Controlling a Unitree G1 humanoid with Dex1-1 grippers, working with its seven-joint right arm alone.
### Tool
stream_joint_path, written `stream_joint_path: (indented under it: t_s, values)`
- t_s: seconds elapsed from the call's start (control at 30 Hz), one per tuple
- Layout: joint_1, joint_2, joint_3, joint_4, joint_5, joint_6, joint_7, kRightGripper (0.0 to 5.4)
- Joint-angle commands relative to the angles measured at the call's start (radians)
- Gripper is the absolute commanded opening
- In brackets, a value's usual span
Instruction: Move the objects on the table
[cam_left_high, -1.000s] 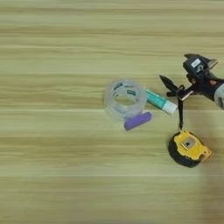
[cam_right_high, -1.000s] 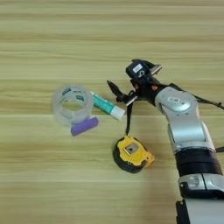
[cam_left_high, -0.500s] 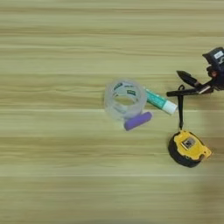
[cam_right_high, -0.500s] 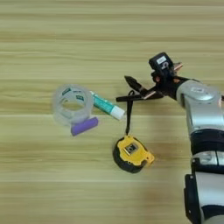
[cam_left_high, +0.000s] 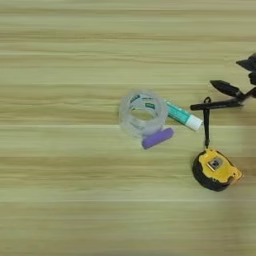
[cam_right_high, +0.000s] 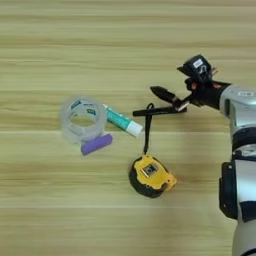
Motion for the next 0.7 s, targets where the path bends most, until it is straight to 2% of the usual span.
stream_joint_path:
  t_s: [0.03, 0.4, 0.7]
  values:
    - [-0.062, -0.058, 0.018, 0.006, -0.032, -0.063, -0.032, 5.38]
    - [-0.049, -0.056, 0.070, 0.061, -0.122, -0.128, -0.098, 5.38]
    - [-0.043, -0.042, 0.102, 0.083, -0.177, -0.146, -0.164, 5.38]
